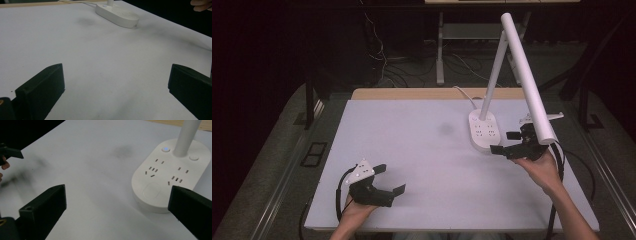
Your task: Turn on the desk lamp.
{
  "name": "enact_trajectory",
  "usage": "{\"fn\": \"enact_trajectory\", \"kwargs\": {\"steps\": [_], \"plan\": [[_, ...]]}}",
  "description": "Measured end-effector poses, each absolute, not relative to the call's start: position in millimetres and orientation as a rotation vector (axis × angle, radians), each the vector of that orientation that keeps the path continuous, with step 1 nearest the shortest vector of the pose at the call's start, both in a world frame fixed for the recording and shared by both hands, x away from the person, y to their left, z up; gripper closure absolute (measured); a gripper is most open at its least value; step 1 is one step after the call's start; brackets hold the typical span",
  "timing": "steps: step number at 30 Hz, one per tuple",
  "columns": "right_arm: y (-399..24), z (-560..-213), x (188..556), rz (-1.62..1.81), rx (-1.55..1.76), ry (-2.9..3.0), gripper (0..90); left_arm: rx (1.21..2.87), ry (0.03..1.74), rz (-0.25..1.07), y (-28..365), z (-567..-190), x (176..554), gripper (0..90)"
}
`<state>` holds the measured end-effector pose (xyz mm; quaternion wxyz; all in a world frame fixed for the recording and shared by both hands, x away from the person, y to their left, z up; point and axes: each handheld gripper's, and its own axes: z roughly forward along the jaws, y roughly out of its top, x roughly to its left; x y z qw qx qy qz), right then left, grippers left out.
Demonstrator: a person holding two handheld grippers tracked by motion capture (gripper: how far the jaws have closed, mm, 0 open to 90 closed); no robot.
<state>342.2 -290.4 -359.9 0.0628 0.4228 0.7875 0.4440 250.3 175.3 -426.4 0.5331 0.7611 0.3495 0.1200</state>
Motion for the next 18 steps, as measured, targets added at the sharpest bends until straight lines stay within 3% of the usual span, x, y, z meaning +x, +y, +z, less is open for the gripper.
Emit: {"fn": "enact_trajectory", "kwargs": {"steps": [18], "plan": [[-288, -360, 375, 1.311, 1.304, 2.400, 1.3, 1.815, 0.834, 0.288, 176, -427, 251, 0.0]]}}
